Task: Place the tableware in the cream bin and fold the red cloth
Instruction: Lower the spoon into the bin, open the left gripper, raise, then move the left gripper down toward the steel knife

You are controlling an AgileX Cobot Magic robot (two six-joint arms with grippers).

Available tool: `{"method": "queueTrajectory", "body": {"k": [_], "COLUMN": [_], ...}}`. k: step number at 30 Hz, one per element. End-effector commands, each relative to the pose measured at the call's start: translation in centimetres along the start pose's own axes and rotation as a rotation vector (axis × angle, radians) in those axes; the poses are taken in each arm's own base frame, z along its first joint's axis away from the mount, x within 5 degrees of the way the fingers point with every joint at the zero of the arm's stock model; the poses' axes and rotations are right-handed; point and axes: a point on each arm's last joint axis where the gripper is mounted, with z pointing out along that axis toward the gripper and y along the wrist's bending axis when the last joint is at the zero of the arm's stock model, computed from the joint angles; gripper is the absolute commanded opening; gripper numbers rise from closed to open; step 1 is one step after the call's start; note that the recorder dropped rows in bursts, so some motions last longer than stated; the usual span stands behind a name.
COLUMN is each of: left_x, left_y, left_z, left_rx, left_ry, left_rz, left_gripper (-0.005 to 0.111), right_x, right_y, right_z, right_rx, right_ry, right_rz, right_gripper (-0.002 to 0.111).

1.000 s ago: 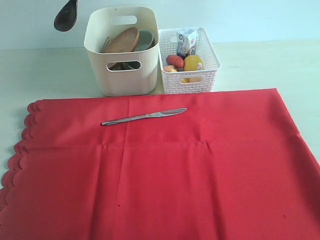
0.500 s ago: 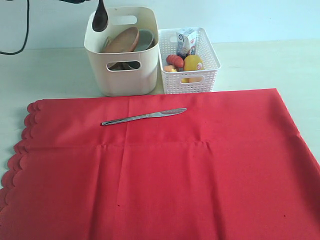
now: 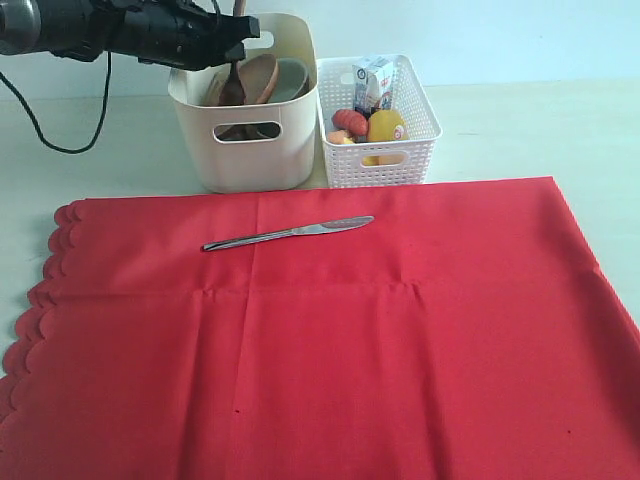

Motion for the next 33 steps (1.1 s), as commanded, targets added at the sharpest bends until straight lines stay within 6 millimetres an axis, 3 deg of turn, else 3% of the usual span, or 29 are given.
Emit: {"method": "queueTrajectory", "body": {"k": [1,5,8,20,27,33], "left_x": [-0.1,-0.5,-1.0,-4.2,-3.1,-1.4], "left_y": [-0.7,-0.9,-1.4,-5.7,-6.8,-7.4], "left_z": [0.1,-0.3,-0.9,-7.5,-10.5,-11.7], "left_rx": [0.027,0.031,0.047,0.212,0.309,0.412], "left_ry": [0.009,0.000,-0.004,0.079,0.315,0.503], "left_rz": [0.047,0.052,0.058,0.414,0.577,0.616], "left_gripper": [0.023,0.043,0.050,0.050,0.050,0.050], "right_x": [0.1,0.1,0.1,0.1,0.1,0.1], "right_y": [0.0,0.0,0.0,0.0,0.0,0.0], "right_z": [0.0,0.0,0.0,0.0,0.0,0.0], "right_rx": [0.007,0.007,0.007,0.007,0.007,0.007], "right_ry": [-0.010,-0.010,-0.010,-0.010,-0.010,-0.011], "right_rz": [0.003,0.003,0.003,0.003,0.003,0.004], "right_gripper": [0.000,0.000,0.000,0.000,0.000,0.000]}}
